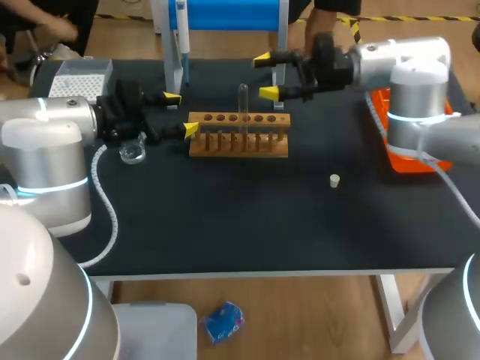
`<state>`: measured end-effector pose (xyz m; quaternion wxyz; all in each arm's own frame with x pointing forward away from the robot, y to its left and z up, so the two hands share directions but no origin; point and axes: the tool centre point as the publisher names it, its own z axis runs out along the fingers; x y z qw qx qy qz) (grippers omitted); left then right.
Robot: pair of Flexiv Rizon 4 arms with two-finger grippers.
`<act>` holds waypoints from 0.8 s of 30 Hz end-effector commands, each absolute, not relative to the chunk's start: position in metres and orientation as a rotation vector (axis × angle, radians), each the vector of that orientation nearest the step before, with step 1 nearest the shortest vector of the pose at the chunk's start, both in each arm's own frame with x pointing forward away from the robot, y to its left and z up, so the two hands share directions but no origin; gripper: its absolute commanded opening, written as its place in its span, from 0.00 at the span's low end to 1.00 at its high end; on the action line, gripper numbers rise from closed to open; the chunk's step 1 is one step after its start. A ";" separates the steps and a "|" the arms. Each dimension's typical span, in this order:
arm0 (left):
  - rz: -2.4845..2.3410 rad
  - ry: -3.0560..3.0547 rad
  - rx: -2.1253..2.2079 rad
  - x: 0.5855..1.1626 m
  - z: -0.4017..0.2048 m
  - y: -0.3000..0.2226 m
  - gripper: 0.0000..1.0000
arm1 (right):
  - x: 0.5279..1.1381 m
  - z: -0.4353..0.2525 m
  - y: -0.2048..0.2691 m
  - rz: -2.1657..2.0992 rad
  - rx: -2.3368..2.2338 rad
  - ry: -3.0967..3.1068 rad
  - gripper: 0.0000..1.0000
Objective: Invert the test tube, pick up the pipette, mount the tip to pipette, aspirate from beaker and dispense into the tube, eject the tip, return the pipette, and cap with the stopper.
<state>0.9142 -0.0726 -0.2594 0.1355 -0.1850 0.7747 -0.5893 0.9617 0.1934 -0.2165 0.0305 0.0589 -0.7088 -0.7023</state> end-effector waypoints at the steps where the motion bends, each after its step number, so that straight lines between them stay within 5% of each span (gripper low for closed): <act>1: -1.705 2.239 -0.538 0.914 -0.260 -0.074 1.00 | 0.963 -0.227 0.198 -2.138 0.234 -2.134 1.00; 24: -1.705 2.239 -0.538 0.914 -0.260 -0.074 1.00 | 0.967 -0.273 0.229 -2.025 0.201 -2.183 1.00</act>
